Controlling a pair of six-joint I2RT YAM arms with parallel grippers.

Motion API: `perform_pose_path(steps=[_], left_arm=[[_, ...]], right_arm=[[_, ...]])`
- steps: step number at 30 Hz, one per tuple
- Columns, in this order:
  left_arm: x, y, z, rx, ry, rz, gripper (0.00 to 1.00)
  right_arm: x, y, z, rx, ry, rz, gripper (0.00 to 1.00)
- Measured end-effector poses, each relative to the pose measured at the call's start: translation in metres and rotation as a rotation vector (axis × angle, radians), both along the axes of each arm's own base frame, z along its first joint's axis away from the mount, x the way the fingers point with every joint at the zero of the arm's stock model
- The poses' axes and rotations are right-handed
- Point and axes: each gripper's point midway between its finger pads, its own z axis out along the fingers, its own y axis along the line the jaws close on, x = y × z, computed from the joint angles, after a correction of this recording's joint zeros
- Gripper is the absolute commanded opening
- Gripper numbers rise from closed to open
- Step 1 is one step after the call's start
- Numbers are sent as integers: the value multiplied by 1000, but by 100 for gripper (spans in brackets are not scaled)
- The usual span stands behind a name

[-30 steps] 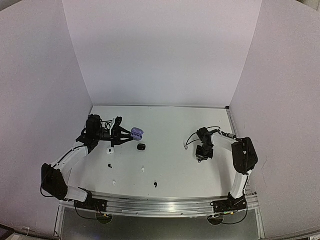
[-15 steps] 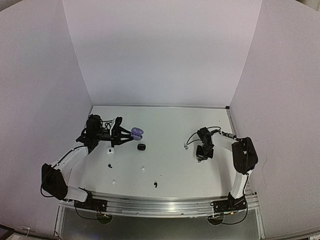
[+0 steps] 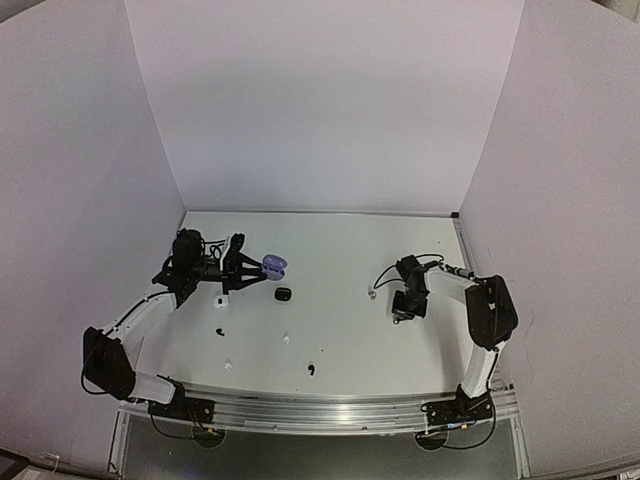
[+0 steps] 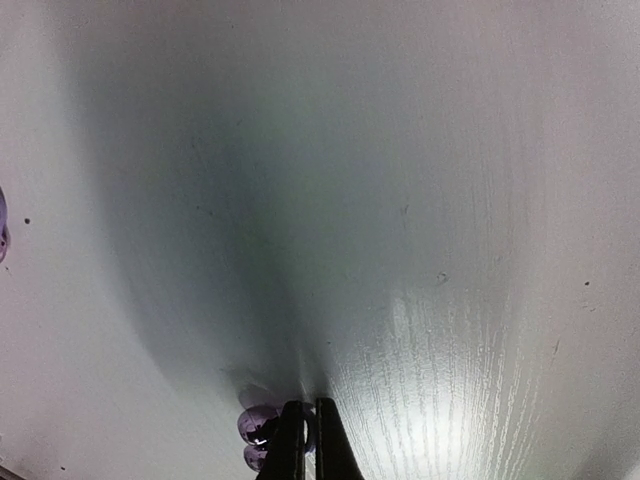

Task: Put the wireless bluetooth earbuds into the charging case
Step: Pick up the right earbud from the center of the board, then insert the right earbud into the right side groove of the charging case.

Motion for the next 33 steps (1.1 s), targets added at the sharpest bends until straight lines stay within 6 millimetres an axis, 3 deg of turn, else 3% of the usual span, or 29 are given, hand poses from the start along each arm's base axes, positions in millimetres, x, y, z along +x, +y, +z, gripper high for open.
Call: perform_pose_path(steps=[11,15,25,29,33], left_arm=[[1,0,0,3,-7,6,0],[1,0,0,3,-15,6,0],[1,0,-1,4,-29,4,0],[1,0,-1,3,-33,2,0],[1,0,-1,1,-24,-4,0]], right_arm=[[3,0,9,-42,-47,32,0],[8,0,31,-61,-125,83,0],[40,17,115,-97,-411,287,0],[40,64,163,-91,-599,528,0],[34,113,241,-35,-879,755,0]])
